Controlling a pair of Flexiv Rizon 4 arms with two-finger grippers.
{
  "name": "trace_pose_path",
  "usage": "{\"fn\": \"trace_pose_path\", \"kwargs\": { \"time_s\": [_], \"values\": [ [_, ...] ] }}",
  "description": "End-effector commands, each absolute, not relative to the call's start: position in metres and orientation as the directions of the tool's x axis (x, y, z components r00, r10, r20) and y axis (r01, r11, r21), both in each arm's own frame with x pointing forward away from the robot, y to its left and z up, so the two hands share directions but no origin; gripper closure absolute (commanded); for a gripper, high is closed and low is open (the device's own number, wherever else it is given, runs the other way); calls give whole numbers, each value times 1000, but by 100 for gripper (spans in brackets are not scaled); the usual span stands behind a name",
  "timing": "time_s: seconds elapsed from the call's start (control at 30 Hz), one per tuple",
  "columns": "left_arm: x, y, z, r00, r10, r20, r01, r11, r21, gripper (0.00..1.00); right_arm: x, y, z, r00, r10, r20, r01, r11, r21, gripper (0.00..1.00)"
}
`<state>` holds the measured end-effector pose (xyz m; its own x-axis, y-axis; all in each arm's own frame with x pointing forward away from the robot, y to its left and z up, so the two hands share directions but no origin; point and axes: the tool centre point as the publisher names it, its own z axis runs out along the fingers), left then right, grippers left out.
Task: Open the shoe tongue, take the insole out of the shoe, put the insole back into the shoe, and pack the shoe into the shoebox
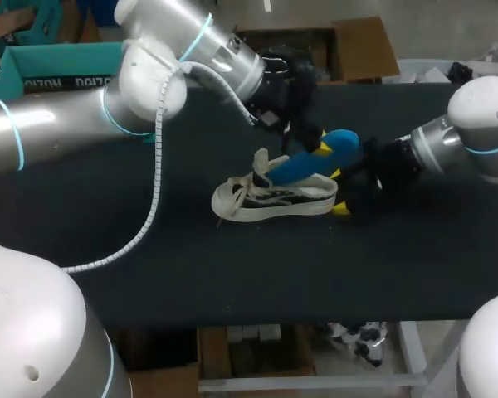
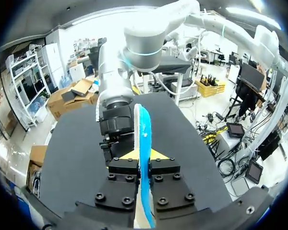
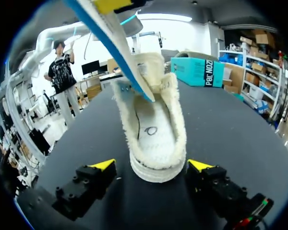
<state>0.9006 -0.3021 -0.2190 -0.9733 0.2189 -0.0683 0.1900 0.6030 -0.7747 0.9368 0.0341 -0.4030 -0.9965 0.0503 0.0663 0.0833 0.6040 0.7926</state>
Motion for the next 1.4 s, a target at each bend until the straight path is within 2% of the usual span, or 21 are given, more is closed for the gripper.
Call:
{"fn": "trace_pose_path", "kwargs": {
  "time_s": [0.03,0.2,0.63,0.73,0.83,1.27,1.4],
  "values": [
    [903,-298,-202,-912,408,-36,208,385,-899,100,925,21,-375,-996,78,54,92,673,734,0],
    [892,-305,-175,-860,505,-66,225,260,-939,100,925,15,-351,-996,71,59,92,743,663,0],
    [876,-294,-121,-811,567,-146,237,89,-968,100,936,15,-317,-998,27,58,54,846,531,0],
    [870,-284,-110,-833,528,-163,256,106,-961,100,940,16,-312,-999,13,51,38,853,521,0],
    [864,-270,-107,-896,419,-147,256,218,-942,100,944,16,-310,-999,0,48,24,857,514,0],
    [864,-270,-107,-896,419,-147,256,218,-942,100,955,12,-302,-998,-40,46,-12,872,489,0],
    [869,-232,-117,-930,330,-162,228,170,-959,100,959,14,-299,-998,-51,48,-23,881,473,0]
  ]
}}
